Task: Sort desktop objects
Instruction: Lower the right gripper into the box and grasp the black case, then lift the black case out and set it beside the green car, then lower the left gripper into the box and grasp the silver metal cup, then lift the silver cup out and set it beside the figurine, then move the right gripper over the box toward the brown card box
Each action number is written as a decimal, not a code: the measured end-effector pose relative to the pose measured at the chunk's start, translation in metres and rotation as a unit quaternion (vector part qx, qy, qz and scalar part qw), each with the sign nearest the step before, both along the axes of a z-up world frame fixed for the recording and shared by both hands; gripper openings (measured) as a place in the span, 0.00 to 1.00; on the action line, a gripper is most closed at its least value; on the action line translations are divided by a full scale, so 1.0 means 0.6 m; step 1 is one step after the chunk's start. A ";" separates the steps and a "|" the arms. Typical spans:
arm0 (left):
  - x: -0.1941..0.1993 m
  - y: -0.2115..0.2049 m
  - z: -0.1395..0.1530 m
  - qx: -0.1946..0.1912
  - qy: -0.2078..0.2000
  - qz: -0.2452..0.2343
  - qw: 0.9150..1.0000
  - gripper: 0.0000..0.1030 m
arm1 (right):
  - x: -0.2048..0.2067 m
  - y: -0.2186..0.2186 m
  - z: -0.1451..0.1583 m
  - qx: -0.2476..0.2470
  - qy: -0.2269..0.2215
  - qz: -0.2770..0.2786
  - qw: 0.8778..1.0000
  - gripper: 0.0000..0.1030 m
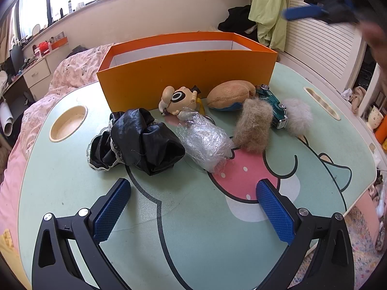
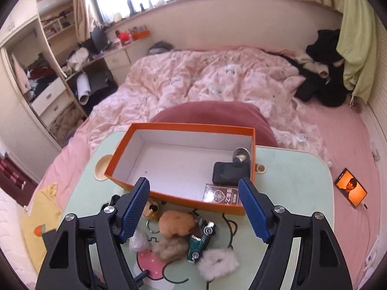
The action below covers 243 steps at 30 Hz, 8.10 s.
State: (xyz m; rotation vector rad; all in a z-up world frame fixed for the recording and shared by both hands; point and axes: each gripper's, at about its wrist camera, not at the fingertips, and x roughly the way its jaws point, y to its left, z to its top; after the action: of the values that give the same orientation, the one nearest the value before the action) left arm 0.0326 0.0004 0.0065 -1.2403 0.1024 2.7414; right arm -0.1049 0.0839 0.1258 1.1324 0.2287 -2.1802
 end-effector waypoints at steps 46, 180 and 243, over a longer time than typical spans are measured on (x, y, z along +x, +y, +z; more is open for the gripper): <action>-0.001 0.006 0.000 0.004 0.005 -0.006 1.000 1.00 | -0.095 -0.079 -0.056 0.116 -0.025 -0.059 0.991 0.58; 0.030 -0.038 0.065 0.055 0.021 -0.032 0.998 0.75 | 0.211 0.150 -0.216 0.052 0.123 -0.052 0.990 1.00; -0.002 -0.016 -0.001 0.005 0.011 0.015 1.000 1.00 | -0.072 -0.081 -0.059 0.236 -0.014 -0.035 0.971 1.00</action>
State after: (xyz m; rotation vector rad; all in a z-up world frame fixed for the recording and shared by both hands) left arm 0.0315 -0.0092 0.0058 -1.2192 0.0729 2.7786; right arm -0.1481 0.0350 0.0903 1.4415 0.7368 -2.2331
